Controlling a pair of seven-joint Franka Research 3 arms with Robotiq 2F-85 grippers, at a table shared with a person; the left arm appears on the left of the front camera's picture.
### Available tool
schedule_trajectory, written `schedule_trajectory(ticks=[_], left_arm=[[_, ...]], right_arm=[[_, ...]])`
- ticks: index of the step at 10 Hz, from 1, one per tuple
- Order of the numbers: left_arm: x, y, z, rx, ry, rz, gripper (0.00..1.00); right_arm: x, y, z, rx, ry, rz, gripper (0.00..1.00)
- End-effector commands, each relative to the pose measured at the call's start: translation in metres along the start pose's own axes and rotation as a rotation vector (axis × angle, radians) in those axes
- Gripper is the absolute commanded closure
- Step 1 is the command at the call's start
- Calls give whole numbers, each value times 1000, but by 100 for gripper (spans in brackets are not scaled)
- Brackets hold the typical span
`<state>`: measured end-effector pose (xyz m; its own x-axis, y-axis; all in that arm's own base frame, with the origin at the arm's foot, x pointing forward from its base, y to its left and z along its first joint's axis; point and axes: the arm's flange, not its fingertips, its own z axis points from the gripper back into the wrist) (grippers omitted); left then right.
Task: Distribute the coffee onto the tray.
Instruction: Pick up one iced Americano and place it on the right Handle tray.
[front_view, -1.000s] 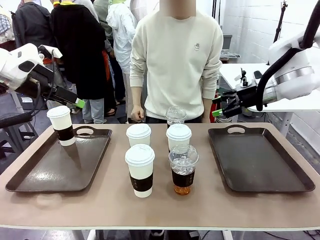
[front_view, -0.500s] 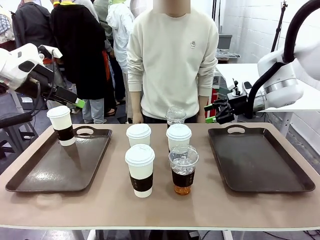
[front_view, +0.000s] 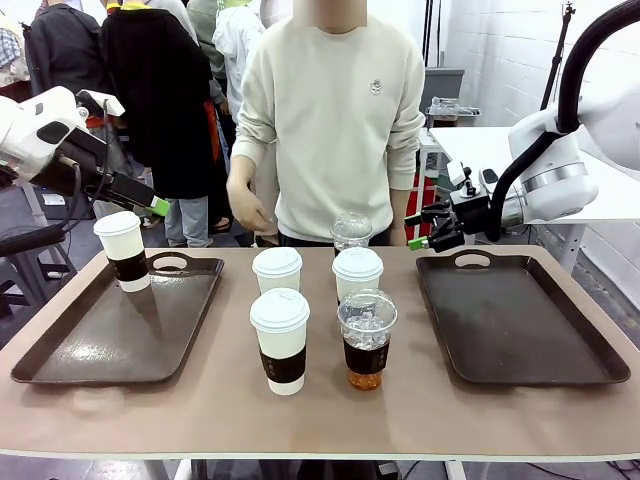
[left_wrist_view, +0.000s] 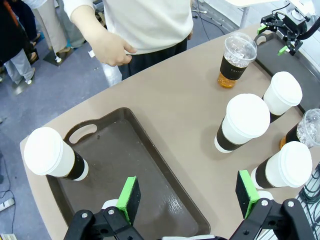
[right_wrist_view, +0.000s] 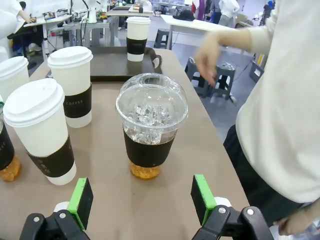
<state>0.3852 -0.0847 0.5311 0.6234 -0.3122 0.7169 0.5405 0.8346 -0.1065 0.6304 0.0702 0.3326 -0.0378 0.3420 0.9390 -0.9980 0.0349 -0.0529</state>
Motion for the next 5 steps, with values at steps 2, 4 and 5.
schedule_trajectory(ticks=[2, 4, 5], left_arm=[[-1, 2, -1, -6, -5, 9, 0], [-1, 2, -1, -6, -5, 9, 0], [-1, 2, -1, -6, -5, 9, 0]], right_arm=[[1, 2, 0, 1, 1, 1, 0], [-6, -6, -7, 13, -27, -8, 0], [-11, -9, -12, 29, -39, -18, 0]])
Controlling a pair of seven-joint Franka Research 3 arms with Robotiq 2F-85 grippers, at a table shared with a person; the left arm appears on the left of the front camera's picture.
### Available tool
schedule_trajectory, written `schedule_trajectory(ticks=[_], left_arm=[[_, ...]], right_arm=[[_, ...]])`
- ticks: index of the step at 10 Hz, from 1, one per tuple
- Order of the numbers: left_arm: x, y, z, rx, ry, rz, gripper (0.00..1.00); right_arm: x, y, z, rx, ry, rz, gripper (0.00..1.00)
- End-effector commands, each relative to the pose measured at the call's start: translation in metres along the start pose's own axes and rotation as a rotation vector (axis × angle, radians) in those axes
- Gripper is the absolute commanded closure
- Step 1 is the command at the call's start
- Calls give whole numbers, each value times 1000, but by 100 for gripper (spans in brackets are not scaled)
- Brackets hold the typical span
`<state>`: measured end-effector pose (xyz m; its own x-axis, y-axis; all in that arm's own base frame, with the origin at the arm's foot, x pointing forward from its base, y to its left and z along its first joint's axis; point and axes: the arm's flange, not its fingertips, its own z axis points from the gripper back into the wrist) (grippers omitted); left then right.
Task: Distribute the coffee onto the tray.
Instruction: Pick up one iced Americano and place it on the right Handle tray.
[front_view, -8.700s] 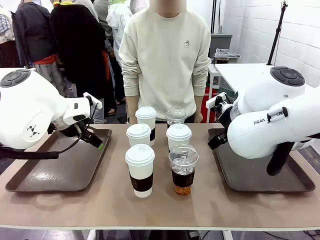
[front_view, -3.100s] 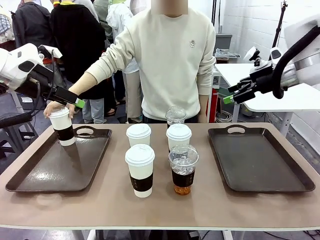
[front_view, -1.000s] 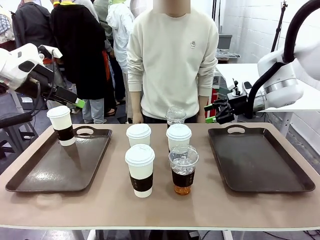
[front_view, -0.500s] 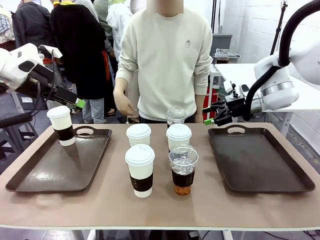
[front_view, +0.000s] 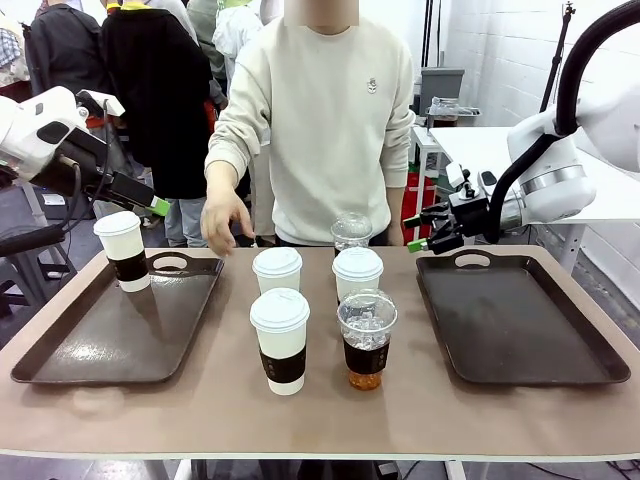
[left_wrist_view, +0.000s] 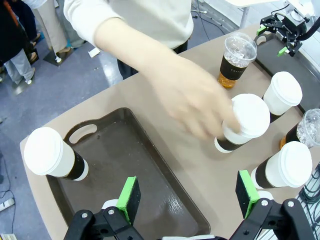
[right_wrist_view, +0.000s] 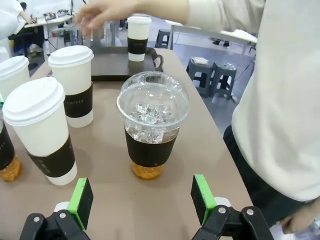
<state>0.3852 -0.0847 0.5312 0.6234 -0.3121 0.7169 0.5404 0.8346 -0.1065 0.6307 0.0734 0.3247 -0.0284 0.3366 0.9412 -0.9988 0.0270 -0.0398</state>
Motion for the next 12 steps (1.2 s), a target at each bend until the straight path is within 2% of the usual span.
schedule_trajectory(ticks=[1, 6, 12], left_arm=[[-1, 2, -1, -6, -5, 9, 0], [-1, 2, -1, -6, -5, 9, 0], [-1, 2, -1, -6, -5, 9, 0]], right_arm=[[-9, -14, -13, 24, -46, -6, 0], [-22, -34, -41, -3, -78, -23, 0], [-20, -48, -75, 87, -96, -34, 0]])
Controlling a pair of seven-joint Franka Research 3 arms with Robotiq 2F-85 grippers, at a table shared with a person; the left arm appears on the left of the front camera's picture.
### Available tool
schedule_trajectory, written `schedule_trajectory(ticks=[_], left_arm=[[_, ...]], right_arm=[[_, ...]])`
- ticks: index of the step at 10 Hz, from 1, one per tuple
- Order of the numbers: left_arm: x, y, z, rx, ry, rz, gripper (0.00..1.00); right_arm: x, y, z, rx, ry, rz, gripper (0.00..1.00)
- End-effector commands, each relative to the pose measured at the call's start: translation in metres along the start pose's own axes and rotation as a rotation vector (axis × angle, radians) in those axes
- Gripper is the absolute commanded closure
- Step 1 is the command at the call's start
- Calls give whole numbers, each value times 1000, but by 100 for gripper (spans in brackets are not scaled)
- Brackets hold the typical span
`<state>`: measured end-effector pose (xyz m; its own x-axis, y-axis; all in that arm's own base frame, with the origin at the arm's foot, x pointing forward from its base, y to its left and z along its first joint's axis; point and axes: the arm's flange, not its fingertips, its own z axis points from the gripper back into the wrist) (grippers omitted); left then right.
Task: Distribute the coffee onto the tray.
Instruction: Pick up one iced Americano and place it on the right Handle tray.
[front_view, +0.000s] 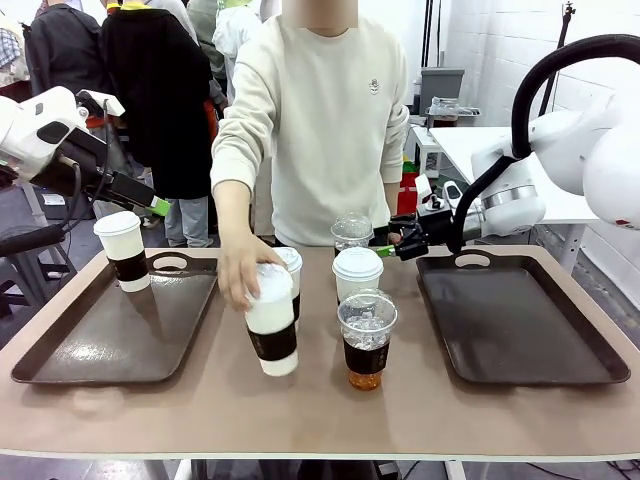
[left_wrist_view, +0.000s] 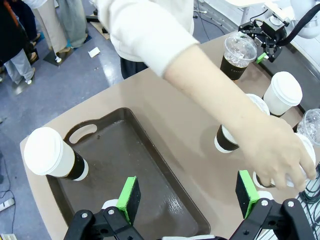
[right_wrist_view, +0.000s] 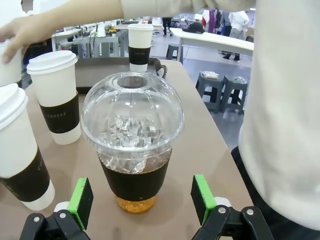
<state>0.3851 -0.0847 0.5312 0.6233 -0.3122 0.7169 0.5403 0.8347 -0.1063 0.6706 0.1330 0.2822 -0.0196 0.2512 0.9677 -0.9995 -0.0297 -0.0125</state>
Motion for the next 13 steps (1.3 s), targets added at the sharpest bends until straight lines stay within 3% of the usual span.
schedule_trajectory(ticks=[1, 7, 13], left_arm=[[-1, 2, -1, -6, -5, 9, 0], [-1, 2, -1, -6, -5, 9, 0], [-1, 2, -1, -6, -5, 9, 0]], right_arm=[[2, -13, -7, 41, -7, -32, 0], [2, -13, -21, 117, 2, -64, 0], [-12, -17, -44, 108, 32, -60, 0]])
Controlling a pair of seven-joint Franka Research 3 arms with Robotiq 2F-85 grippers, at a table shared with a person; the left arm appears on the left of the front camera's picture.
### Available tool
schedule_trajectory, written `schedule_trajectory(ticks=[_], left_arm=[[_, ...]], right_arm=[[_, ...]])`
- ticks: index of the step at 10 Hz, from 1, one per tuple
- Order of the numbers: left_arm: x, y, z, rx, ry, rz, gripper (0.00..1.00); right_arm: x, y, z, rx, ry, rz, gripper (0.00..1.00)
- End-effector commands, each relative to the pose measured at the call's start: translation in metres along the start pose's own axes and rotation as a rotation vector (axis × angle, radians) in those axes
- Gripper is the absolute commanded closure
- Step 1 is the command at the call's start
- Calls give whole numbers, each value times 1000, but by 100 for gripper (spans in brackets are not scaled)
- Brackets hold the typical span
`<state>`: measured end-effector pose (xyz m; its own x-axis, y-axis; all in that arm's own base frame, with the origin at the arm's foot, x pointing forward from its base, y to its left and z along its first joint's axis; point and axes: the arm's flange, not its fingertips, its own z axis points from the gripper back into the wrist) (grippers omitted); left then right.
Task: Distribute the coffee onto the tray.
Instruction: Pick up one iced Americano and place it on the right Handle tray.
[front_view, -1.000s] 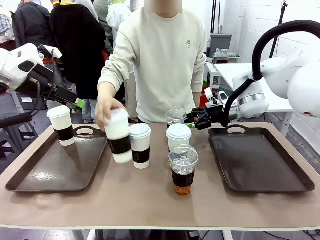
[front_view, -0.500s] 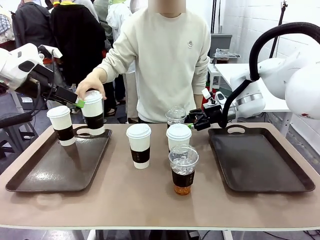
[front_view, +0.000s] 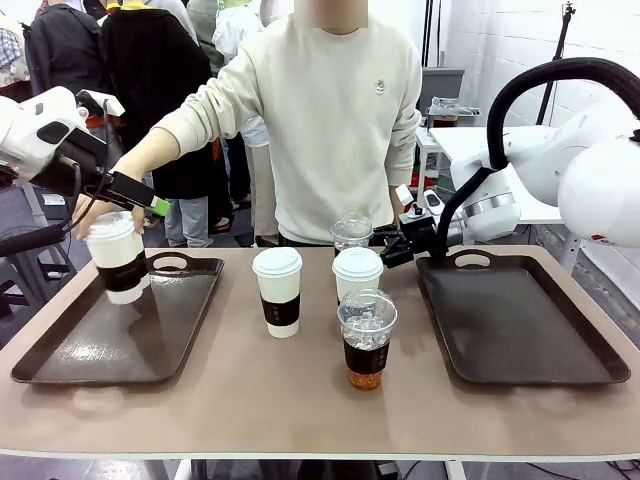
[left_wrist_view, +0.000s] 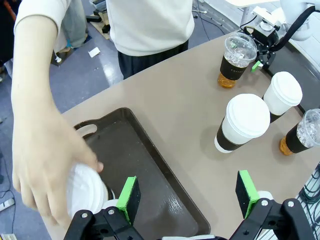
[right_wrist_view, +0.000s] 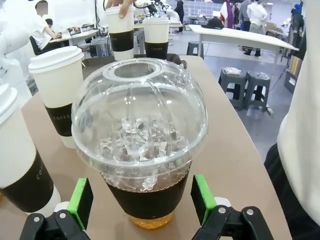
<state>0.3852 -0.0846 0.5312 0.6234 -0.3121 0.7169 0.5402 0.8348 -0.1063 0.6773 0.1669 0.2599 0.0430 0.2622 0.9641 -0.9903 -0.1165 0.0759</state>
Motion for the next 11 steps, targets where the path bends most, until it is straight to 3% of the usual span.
schedule_trajectory(ticks=[1, 8, 10, 11], left_arm=[[-1, 2, -1, -6, -5, 9, 0], [-1, 2, -1, -6, -5, 9, 0], [-1, 2, -1, -6, -5, 9, 0], [-1, 2, -1, -6, -5, 9, 0]], right_arm=[[1, -11, -8, 12, 27, 0, 0], [-5, -18, -30, 1, -12, -15, 0], [-5, -18, -32, 13, -42, -19, 34], [-5, -18, -31, 13, -50, -14, 34]])
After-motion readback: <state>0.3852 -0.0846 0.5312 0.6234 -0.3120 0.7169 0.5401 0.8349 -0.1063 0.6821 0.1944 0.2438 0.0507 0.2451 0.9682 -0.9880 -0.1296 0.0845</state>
